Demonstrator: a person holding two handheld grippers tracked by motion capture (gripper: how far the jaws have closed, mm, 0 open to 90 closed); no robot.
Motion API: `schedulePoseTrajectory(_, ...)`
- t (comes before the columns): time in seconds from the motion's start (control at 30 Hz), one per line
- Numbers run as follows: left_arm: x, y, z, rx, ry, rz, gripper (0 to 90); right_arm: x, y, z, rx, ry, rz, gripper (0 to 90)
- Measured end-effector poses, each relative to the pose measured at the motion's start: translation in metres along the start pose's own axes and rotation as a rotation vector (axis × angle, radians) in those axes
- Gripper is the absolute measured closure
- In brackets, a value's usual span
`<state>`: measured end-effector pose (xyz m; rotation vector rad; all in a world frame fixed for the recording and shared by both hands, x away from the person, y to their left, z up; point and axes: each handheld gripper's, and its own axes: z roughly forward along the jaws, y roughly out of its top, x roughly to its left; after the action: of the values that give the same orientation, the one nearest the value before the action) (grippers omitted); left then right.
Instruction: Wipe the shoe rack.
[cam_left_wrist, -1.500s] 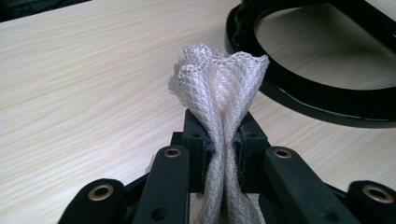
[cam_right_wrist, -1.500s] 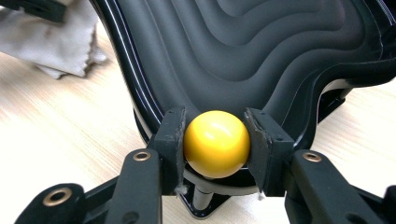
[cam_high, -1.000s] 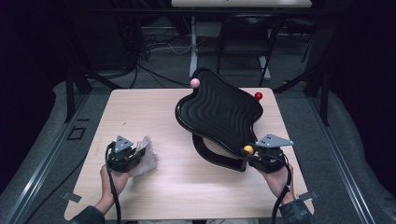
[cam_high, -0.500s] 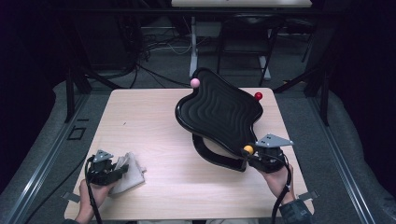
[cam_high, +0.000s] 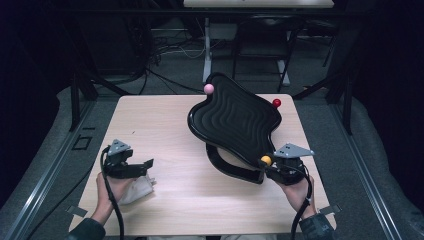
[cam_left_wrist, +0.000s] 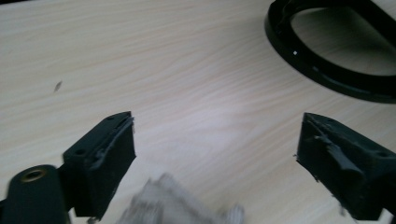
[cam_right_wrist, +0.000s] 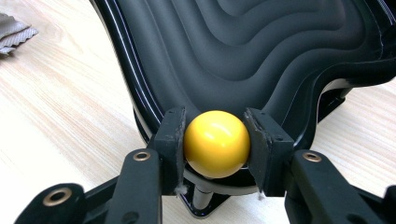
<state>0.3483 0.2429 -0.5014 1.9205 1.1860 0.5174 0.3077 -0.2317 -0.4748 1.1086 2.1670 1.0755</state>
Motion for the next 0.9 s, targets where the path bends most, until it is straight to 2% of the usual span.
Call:
schedulePoseTrajectory(0.23,-0.021,0.024,0.048,-0.007,-0.084,0.028,2.3,-0.001,0.001,0.000,0.008,0.002,-0.006,59.8)
schedulePoseTrajectory(0.4,-0.035,0.035,0.079,-0.022,-0.117,0.060,4.5,-0.001,0.001,0.000,0.007,0.003,-0.011,59.9)
schedulePoseTrajectory(0.53,-0.042,0.038,0.101,-0.042,-0.132,0.068,7.6,-0.002,0.001,0.000,0.011,0.011,-0.016,59.9)
schedulePoseTrajectory(0.77,-0.053,0.043,0.132,-0.035,-0.142,0.083,14.6,-0.005,0.001,-0.003,0.026,0.018,-0.021,59.9)
schedulePoseTrajectory(0.9,-0.062,0.043,0.147,-0.031,-0.133,0.098,16.7,-0.007,0.000,-0.006,0.033,0.030,-0.022,59.9)
